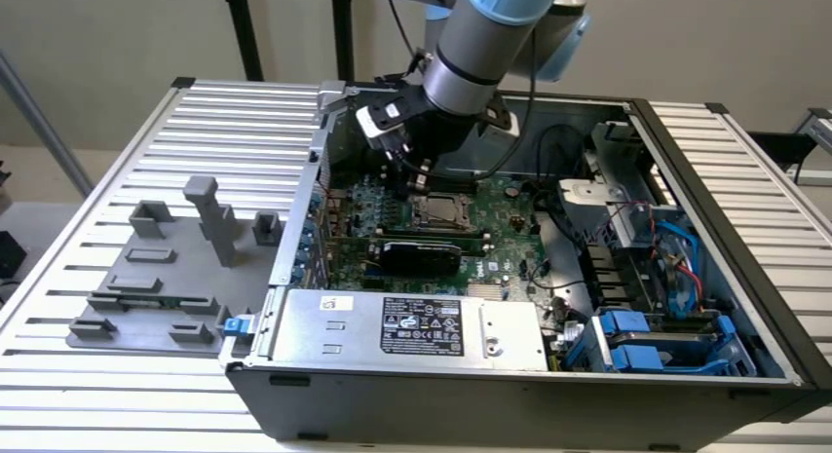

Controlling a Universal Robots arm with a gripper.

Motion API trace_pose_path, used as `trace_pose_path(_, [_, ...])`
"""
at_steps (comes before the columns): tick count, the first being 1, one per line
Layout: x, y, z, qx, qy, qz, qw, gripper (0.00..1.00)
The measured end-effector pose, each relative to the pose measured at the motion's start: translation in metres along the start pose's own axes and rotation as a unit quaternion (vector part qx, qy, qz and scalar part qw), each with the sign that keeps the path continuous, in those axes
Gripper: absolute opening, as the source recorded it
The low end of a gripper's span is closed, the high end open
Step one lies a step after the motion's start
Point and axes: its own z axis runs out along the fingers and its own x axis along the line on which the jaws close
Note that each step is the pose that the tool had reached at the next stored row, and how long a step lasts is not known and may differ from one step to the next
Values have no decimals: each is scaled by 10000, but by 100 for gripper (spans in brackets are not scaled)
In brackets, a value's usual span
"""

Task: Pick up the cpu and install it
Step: 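Install the first cpu locking lever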

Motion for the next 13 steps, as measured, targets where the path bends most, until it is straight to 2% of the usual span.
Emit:
trace_pose_path(3, [-7,-28,-32,10,55,10,10000,11])
trace_pose_path(5, [-11,-47,-47,15,79,19,10000,11])
trace_pose_path(13, [-19,-142,-27,7,131,143,9998,11])
